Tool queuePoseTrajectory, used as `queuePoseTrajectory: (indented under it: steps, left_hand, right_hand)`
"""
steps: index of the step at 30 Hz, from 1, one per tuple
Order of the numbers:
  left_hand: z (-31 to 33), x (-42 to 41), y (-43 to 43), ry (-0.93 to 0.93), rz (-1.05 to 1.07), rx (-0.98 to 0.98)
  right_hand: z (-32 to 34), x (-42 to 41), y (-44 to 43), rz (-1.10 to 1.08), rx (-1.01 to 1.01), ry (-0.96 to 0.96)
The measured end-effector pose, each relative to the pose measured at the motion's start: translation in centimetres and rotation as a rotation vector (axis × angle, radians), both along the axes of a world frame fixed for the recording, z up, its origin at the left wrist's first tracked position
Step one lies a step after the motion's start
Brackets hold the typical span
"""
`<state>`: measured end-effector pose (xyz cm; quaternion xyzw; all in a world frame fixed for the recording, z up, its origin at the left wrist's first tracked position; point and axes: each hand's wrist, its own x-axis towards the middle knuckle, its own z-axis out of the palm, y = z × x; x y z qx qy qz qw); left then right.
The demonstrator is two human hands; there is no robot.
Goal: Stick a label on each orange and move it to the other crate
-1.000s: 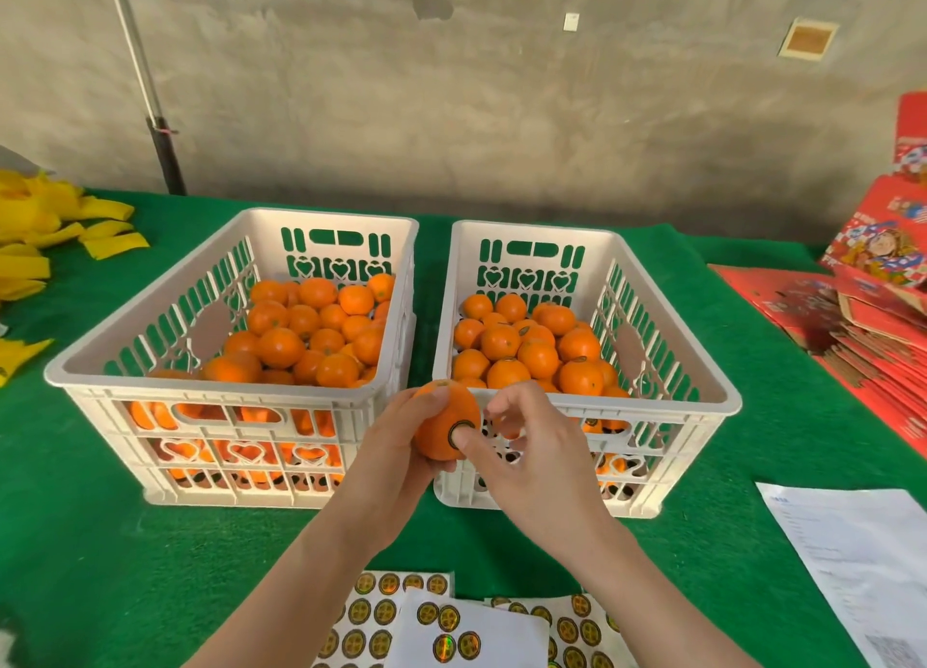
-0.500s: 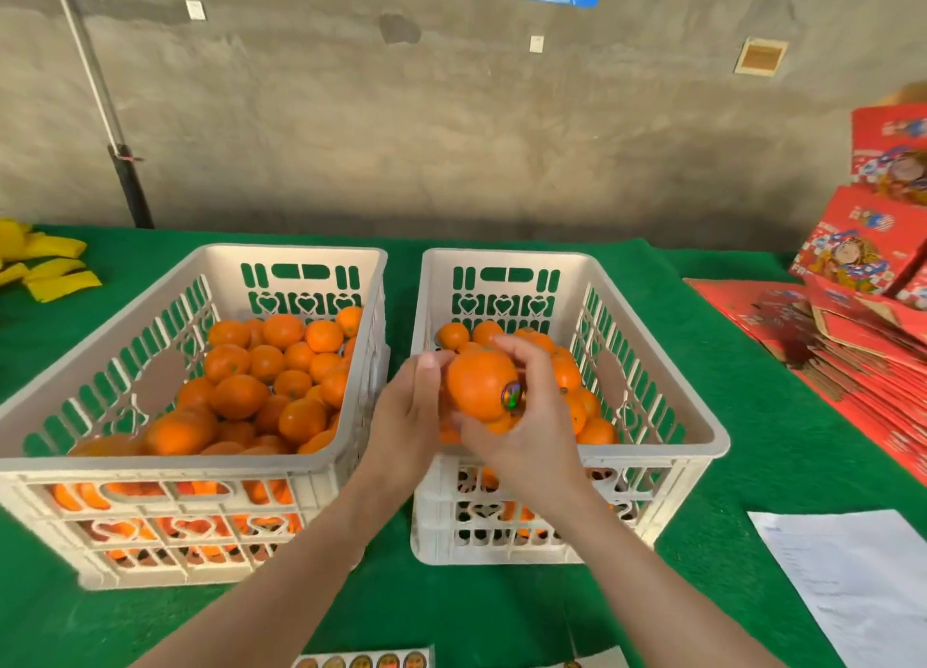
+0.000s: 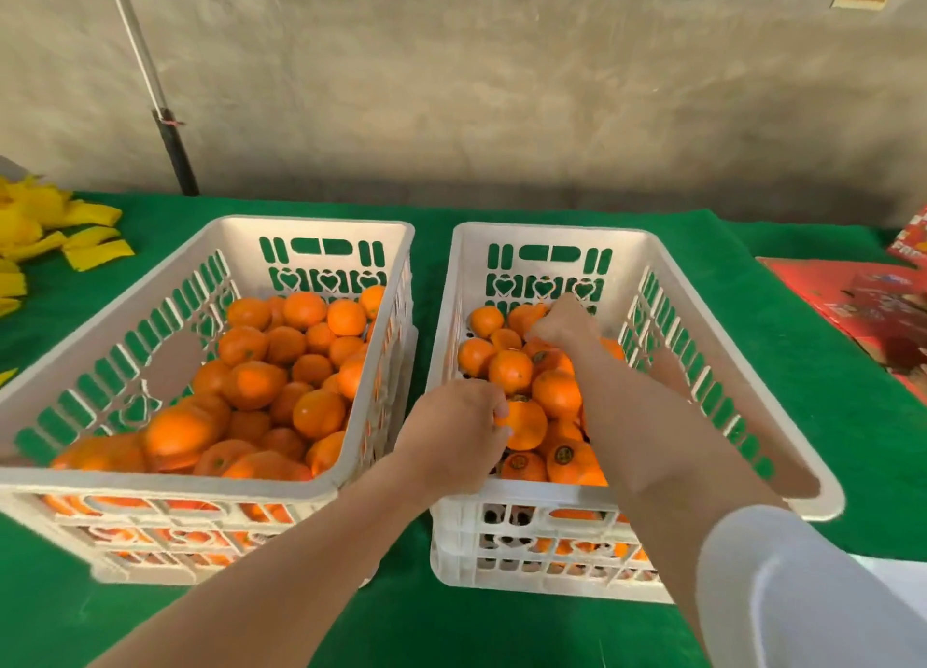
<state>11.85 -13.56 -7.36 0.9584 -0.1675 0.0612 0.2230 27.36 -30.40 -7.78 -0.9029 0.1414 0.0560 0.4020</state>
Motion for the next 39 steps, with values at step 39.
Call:
queuePoseTrajectory:
  steps: [39]
  left_hand:
    - [-9.2,-15.3,7.2,0.968,0.251,-0.728]
  right_hand:
    - [-7.7,-29.7,4.2,0.637,-0.02,0.178]
